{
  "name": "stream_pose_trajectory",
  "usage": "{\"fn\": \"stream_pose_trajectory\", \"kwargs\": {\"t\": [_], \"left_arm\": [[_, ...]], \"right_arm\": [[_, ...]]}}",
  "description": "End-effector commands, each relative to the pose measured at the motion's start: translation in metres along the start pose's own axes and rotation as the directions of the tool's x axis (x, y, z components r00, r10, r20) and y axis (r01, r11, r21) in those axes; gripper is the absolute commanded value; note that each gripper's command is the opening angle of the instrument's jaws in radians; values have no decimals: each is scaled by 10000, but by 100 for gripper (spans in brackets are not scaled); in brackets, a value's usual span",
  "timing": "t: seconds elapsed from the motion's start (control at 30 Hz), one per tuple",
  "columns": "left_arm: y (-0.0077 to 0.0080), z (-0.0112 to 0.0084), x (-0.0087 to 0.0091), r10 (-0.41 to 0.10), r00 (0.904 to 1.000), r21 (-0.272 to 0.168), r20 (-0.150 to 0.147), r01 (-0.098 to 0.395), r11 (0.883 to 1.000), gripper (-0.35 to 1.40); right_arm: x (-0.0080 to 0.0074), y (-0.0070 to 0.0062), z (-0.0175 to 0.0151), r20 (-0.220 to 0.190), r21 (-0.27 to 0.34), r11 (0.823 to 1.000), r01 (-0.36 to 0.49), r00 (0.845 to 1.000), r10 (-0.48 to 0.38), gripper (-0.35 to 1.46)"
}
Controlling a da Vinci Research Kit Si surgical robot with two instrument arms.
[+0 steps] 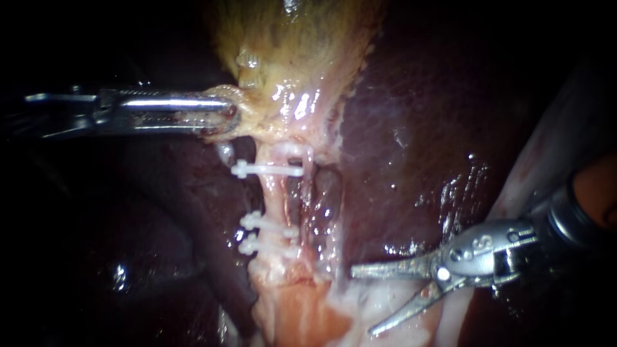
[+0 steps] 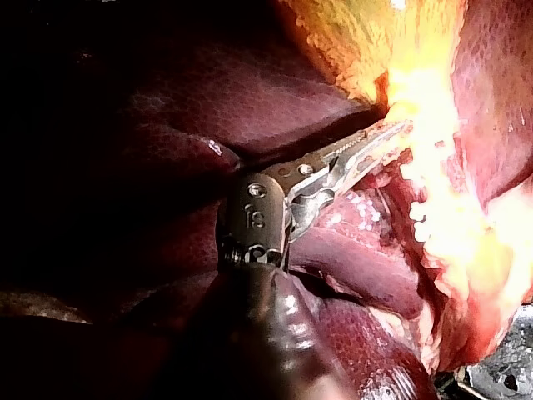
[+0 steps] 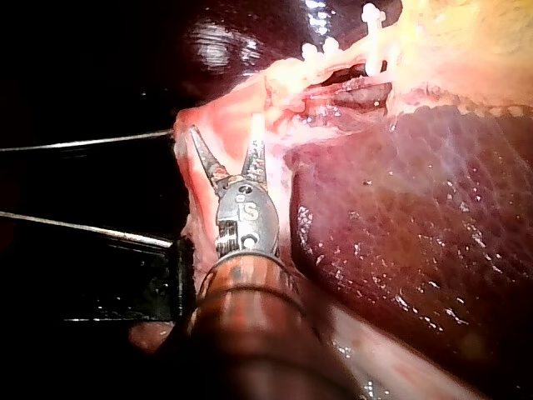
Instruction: Go to the cutting position left tube
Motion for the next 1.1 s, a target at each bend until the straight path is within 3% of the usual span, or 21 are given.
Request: {"fn": "stream_pose_trajectory", "kwargs": {"t": [0.03,0.17,0.3,0.4,0.5,0.7,0.77,1.1], "left_arm": [[1,-5,3,-11,10000,-18,7,11,10000,-35],[8,-35,25,-143,9999,4,23,143,9999,-35],[17,-69,51,-209,9994,57,-283,210,9998,-35],[23,-82,58,-151,9992,98,-378,155,9998,-35],[25,-80,53,-128,9991,138,-398,134,9998,-35],[25,-72,43,-67,9991,187,-430,76,9998,-35],[26,-72,42,-66,9990,189,-431,75,9998,-35],[27,-72,42,-69,9991,167,-422,76,9998,-35]], "right_arm": [[0,0,0,-1,-2,10000,-5,10000,5,143],[-1,2,0,-1,-11,10000,-11,10000,11,143],[-2,3,0,-1,-17,10000,42,10000,-42,143],[1,5,1,-7,-31,10000,14,10000,-14,143],[13,11,5,-10,140,9999,-66,10000,66,143],[44,36,24,114,954,9832,-1555,9878,1552,143],[49,44,32,129,948,9789,-1807,9835,1803,143],[44,89,69,113,742,9727,-2197,9755,2195,145]]}}
